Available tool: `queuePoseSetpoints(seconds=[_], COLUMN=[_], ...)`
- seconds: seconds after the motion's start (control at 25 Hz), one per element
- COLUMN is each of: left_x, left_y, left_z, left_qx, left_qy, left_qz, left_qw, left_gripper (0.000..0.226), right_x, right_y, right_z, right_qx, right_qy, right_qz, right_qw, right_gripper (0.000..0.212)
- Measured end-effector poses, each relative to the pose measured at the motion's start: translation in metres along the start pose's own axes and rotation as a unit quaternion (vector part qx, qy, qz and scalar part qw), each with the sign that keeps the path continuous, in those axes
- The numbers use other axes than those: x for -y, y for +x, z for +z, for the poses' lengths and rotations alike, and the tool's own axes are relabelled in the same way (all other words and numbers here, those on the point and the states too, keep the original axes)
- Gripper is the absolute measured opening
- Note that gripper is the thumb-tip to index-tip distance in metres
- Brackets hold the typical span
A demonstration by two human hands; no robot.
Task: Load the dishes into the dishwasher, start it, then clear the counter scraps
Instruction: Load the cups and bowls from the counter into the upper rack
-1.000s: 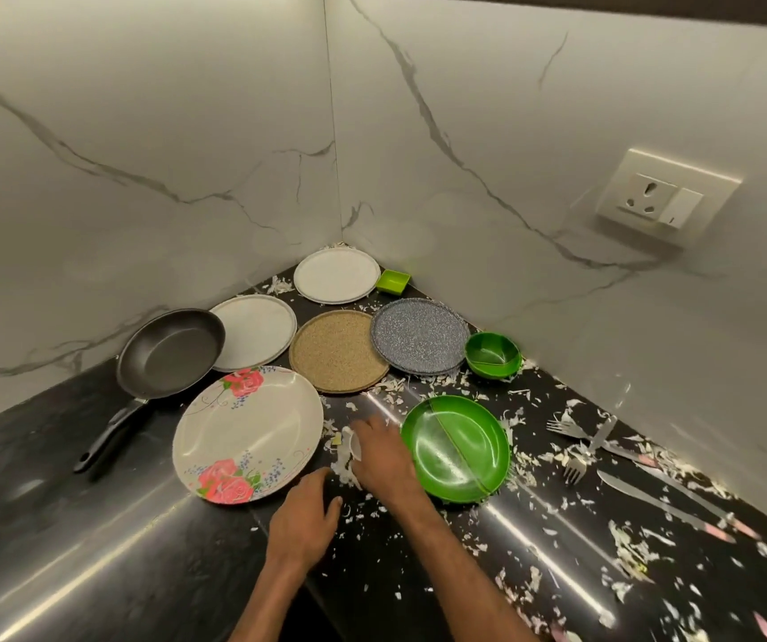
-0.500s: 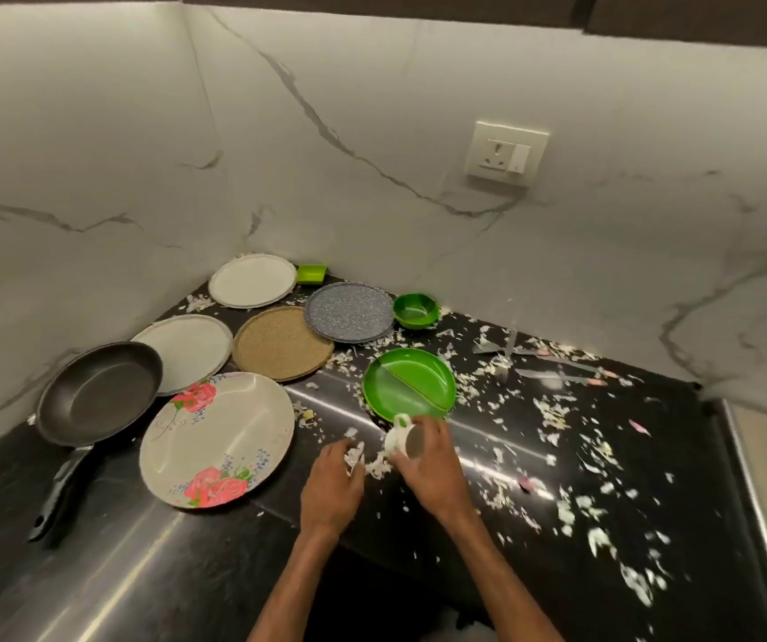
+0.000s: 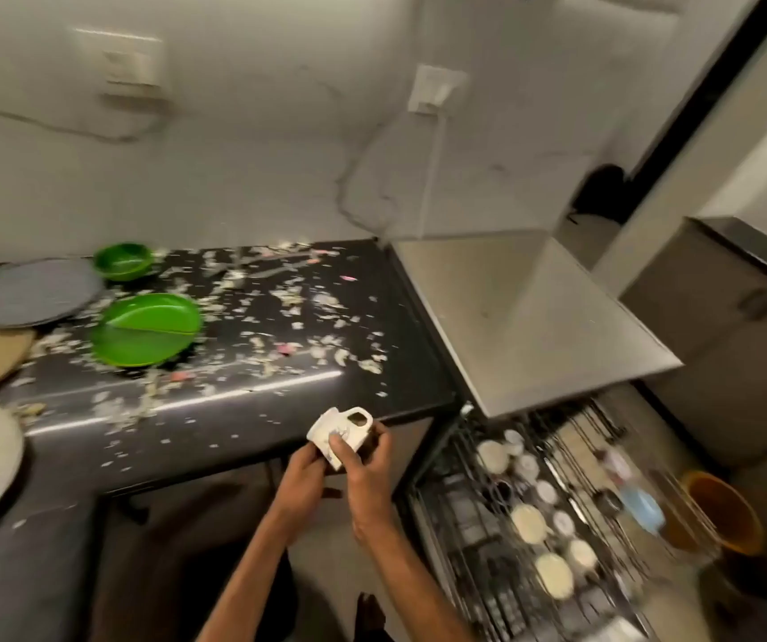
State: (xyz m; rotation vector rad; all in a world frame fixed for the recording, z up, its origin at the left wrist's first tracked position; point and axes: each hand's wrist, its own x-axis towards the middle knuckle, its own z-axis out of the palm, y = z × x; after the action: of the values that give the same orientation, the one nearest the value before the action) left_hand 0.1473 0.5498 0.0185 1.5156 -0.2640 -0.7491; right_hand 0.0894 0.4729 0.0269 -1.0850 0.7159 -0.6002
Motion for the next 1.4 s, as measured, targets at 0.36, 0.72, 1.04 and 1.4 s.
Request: queuePoseSetpoints(seconds=[0.36,0.72,1.04,1.4], left_x=[-0.002,0.048,0.076,0.041], left_y=[0.007,0.01,0.052,0.156], left_z=[0.205,0.355,0.396,0.432], left_qx=[0.158,0.219,0.261,0.136], left_qy=[-0.001,0.149,0.18,0.637], left_qz=[-0.033,-0.006,-0.076,0.253], left_qw=[0.987,0.964,0.945,0.716], left_gripper=[0.028,0.048,0.07,0.08], right_x=[0.051,0.091,0.112,0.111], right_y=[0.005,0.041,0.097,0.19], right_z=[-0.213,-0.43,-0.482,-0.509], right_qx=[-0.113,0.027,0.234,0.107], right_qy=[-0.04,-0.293,-0.446,-0.491], right_qz=[-0.049,-0.014,-0.014,0.048], right_qw=[0.992,0.956,0.864,0.863], right_gripper=[0.039,0.051,0.063,0.058])
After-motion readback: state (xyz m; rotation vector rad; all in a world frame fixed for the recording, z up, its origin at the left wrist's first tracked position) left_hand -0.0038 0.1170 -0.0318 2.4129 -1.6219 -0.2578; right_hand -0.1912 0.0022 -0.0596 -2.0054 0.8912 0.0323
